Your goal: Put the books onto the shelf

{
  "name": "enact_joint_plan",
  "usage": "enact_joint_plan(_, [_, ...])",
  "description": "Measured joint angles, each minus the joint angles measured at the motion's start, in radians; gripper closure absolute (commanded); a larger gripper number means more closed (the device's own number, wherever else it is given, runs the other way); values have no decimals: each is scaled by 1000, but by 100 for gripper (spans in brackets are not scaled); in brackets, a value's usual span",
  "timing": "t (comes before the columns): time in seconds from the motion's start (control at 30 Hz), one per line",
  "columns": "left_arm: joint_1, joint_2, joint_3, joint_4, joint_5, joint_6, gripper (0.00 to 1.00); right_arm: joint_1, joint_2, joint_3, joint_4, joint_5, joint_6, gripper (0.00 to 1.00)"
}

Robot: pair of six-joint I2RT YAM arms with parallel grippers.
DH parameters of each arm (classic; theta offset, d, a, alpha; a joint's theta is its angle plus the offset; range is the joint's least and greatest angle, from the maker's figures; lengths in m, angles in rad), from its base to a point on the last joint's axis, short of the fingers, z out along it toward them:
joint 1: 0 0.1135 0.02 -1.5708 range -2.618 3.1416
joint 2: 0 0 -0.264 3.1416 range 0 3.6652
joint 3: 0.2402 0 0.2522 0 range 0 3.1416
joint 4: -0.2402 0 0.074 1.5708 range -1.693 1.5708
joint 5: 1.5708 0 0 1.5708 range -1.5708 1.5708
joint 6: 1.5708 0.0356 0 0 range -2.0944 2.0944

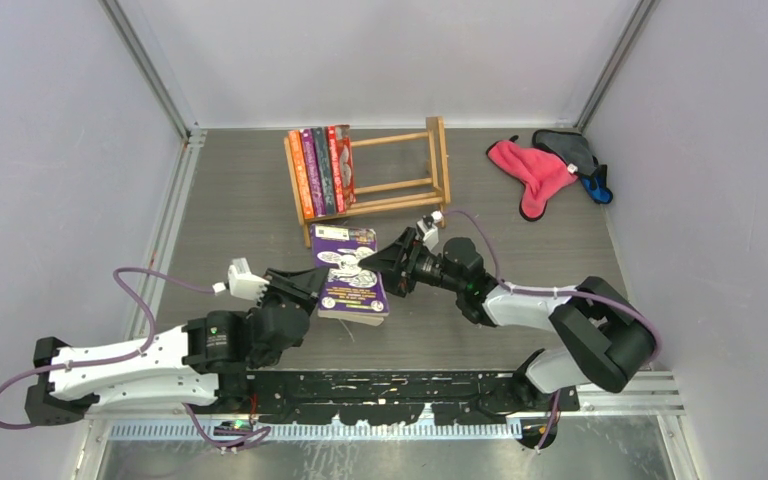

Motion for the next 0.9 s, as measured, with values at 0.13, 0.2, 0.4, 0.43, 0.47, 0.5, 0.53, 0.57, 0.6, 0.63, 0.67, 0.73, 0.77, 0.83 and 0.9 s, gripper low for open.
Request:
enact_joint_plan(0.13, [1,6,-5,6,-3,-3,100,5,44,-2,62,-5,42,25])
enact_joint_plan(0.2, [2,8,-5,10,-6,-3,100,5,64,-9,102,-6,68,31])
enact_joint_plan(0.4, [16,16,-9,21,-11,-5,100,6,116,-12,206,-8,146,62])
enact_joint_plan(0.43, [18,17,-10,21,-13,-5,100,5,120,-12,214,-7,155,67])
enact_joint_plan(0.47, [21,19,-13,21,-13,-5,100,3,123,-12,227,-7,165,71])
enact_joint_plan(0.5, [26,21,-17,21,-11,-5,100,1,124,-12,237,-5,174,77])
enact_joint_plan(0.53, [30,24,-21,22,-10,-5,100,-1,124,-12,245,-5,179,81])
enact_joint_plan(0.57, [33,25,-23,24,-8,-4,100,-4,124,-12,251,-5,182,86])
enact_joint_plan(0.6, [38,26,-25,29,-5,-1,97,-5,124,-12,254,-5,186,91])
enact_joint_plan(0.63, [42,26,-26,34,-1,5,90,-7,124,-12,254,-5,192,96])
enact_joint_plan(0.67, [47,26,-27,40,5,13,80,-8,124,-12,255,-5,192,99])
enact_joint_plan(0.73, [55,26,-27,50,14,38,67,-9,124,-12,254,-4,195,99])
enact_joint_plan(0.77, [59,26,-27,57,18,57,63,-10,124,-12,254,-5,196,99])
enact_joint_plan(0.83, [68,26,-30,77,23,106,58,-10,124,-12,254,-5,200,99])
enact_joint_plan(0.9, [84,21,-50,126,43,175,56,-11,124,-12,250,-12,200,99])
